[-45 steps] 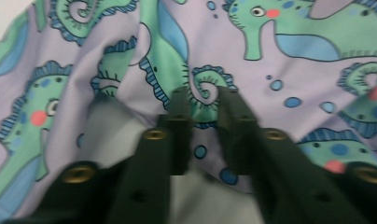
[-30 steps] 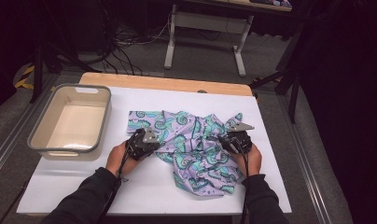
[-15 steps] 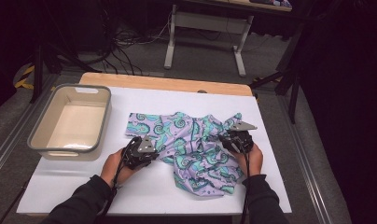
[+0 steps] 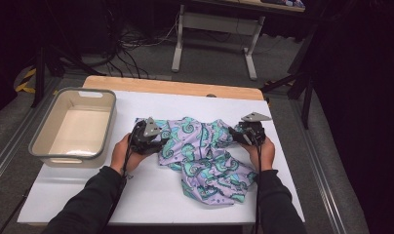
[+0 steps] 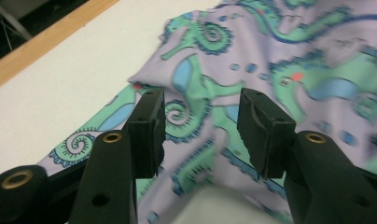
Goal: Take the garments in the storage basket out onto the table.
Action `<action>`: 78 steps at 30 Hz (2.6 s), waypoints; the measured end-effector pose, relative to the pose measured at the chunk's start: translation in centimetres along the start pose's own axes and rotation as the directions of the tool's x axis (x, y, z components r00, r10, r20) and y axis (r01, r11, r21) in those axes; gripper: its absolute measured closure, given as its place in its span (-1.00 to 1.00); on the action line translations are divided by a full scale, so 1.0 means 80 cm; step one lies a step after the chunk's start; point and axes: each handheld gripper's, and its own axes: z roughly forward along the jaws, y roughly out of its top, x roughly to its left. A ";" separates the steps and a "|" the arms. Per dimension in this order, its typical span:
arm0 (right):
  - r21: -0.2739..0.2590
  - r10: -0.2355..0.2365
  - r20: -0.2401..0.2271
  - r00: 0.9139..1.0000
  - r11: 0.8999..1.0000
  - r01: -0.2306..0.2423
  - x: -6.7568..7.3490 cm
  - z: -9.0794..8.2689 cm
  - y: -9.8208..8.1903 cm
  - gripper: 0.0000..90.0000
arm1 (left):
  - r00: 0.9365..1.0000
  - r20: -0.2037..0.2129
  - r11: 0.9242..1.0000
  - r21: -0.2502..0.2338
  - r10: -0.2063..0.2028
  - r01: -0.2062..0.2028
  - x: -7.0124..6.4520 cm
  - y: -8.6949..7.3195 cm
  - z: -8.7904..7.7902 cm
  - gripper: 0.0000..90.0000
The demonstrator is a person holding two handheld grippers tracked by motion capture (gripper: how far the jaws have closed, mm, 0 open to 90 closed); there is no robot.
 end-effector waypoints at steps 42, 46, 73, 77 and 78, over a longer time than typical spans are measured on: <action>0.090 -0.136 0.156 0.978 0.988 0.123 0.020 0.067 0.061 0.46 | 0.960 -0.221 0.971 0.125 -0.172 0.203 0.052 -0.013 0.035 0.69; 0.048 -0.079 0.142 0.987 0.996 0.073 0.008 0.040 0.053 0.40 | 0.970 -0.187 0.981 0.089 -0.154 0.173 0.041 -0.012 0.019 0.47; 0.112 0.192 0.074 0.979 0.974 -0.199 -0.068 -0.018 -0.083 0.86 | 0.996 -0.067 0.987 0.145 -0.063 0.072 0.007 -0.059 -0.007 0.95; 0.119 0.142 0.108 0.984 0.981 -0.155 -0.061 -0.030 -0.086 0.87 | 0.997 -0.068 0.986 0.155 -0.043 0.053 0.002 -0.063 -0.018 0.95; 0.110 0.140 0.113 0.984 0.982 -0.152 -0.061 -0.035 -0.086 0.87 | 0.997 -0.068 0.987 0.156 -0.037 0.047 0.000 -0.064 -0.021 0.95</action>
